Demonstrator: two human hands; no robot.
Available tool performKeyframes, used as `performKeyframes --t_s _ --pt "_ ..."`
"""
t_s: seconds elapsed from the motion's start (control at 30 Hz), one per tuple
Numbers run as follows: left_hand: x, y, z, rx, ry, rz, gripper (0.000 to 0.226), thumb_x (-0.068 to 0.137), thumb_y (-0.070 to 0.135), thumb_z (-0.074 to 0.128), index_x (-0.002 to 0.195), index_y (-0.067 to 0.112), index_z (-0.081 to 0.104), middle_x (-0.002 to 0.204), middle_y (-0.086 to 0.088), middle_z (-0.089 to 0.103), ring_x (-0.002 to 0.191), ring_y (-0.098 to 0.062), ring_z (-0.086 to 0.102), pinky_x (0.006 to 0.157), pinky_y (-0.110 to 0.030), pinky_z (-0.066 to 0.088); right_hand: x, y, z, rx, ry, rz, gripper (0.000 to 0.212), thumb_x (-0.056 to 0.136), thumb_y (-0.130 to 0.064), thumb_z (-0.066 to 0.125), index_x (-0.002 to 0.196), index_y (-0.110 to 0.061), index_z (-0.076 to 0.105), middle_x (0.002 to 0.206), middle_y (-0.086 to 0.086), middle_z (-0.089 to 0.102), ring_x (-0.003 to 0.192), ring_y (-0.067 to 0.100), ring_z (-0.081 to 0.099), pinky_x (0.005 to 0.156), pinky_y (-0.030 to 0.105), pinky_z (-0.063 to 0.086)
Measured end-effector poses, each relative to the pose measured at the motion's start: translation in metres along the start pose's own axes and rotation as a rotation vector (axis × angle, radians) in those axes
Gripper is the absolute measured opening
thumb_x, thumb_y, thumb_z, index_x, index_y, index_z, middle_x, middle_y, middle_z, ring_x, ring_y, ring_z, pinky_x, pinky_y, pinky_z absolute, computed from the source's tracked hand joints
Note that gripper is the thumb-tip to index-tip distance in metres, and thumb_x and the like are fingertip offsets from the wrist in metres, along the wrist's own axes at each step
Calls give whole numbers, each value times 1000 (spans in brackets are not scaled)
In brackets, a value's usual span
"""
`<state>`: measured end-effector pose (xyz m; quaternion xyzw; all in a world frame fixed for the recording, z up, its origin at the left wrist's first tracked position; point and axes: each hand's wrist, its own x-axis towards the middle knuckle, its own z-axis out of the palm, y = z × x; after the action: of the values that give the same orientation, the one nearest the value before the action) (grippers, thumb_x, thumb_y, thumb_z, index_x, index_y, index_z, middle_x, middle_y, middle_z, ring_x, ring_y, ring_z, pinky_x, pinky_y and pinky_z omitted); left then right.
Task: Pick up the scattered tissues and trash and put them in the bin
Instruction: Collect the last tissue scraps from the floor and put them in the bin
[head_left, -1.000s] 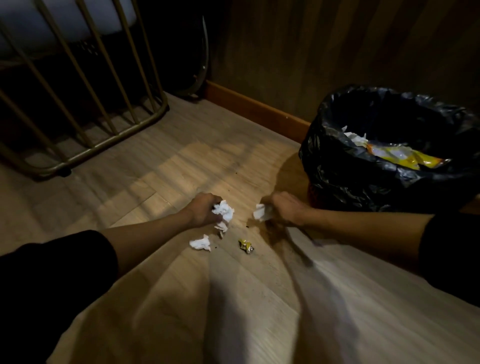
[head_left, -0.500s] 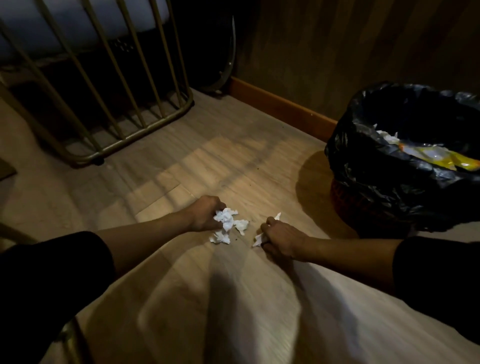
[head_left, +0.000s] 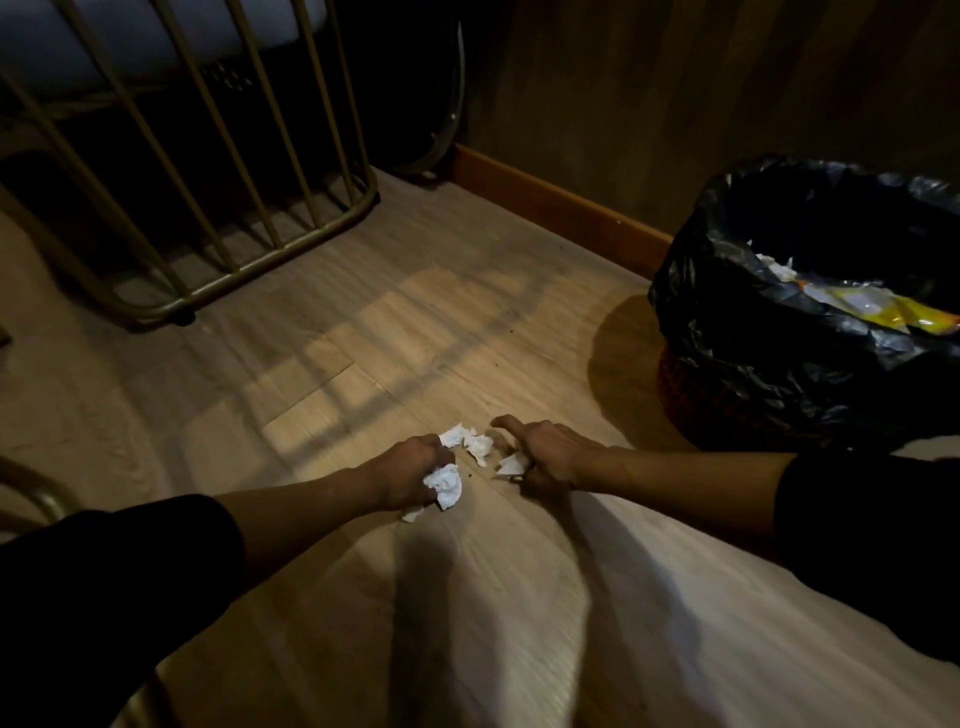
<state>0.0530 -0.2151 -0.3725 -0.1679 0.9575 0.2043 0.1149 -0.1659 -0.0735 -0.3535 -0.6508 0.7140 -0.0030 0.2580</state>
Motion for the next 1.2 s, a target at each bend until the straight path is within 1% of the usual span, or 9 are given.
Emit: performKeyframes --t_s 0.1,0.33,0.43,0.6,0.73,0.87,0.93,1.07,1.2 --pt "-3 -4 1 -4 16 -24 22 77 28 71 94 15 65 103 -9 63 96 -27 62 79 -27 45 18 -14 -1 -2 -30 -34 82 82 -22 68 152 -24 25 114 16 63 89 29 57 71 30 40" --pt "-24 -8 -11 39 -39 -60 13 77 21 67 81 10 62 97 -12 62 91 -26 61 75 -29 44 32 -29 8 8 -27 -40 45 87 -23 64 130 -15 54 118 16 64 106 34 60 84 36 46" --pt "-34 -13 -17 25 -48 -70 22 74 20 65 65 20 46 81 -10 60 81 -28 62 69 -34 47 23 -26 12 -34 -89 -48 46 81 -22 70 125 -15 57 119 12 65 106 33 61 83 33 45" --pt "-40 6 -44 49 -67 -72 10 68 26 54 65 18 49 82 -16 65 79 -30 62 63 -26 33 -8 -11 -11 -80 -205 -6 51 82 -26 75 129 -19 56 125 8 62 110 27 59 84 32 44" --pt "-31 27 -70 82 -42 -87 11 72 15 63 71 17 52 89 -14 68 83 -27 64 63 -23 35 -36 2 -59 -132 -130 10 45 83 -24 74 125 -16 59 122 11 64 110 30 60 86 37 48" --pt "-22 37 -88 71 -13 -86 13 69 11 65 70 15 52 75 -9 63 72 -22 61 60 -25 35 -63 6 -116 -89 -12 -12 47 81 -31 77 122 -17 60 115 8 63 102 27 61 80 35 49" --pt "-14 41 -98 19 51 -83 16 66 20 65 74 7 60 77 -10 66 73 -19 60 62 -24 34 -77 4 -142 -29 67 -7 44 80 -32 78 118 -18 61 107 2 61 95 21 59 78 34 48" --pt "6 67 -122 -86 226 -21 54 56 54 53 83 9 68 77 2 64 75 -9 59 63 -24 34 -106 1 -179 120 169 14 39 78 -28 82 111 -14 66 103 1 67 93 17 63 78 32 50" --pt "23 121 -152 -174 289 104 19 67 31 68 73 14 60 68 5 60 63 -2 54 60 -25 39 -138 8 -209 274 256 117 33 77 -30 82 105 -18 68 99 3 70 87 17 66 71 31 53"
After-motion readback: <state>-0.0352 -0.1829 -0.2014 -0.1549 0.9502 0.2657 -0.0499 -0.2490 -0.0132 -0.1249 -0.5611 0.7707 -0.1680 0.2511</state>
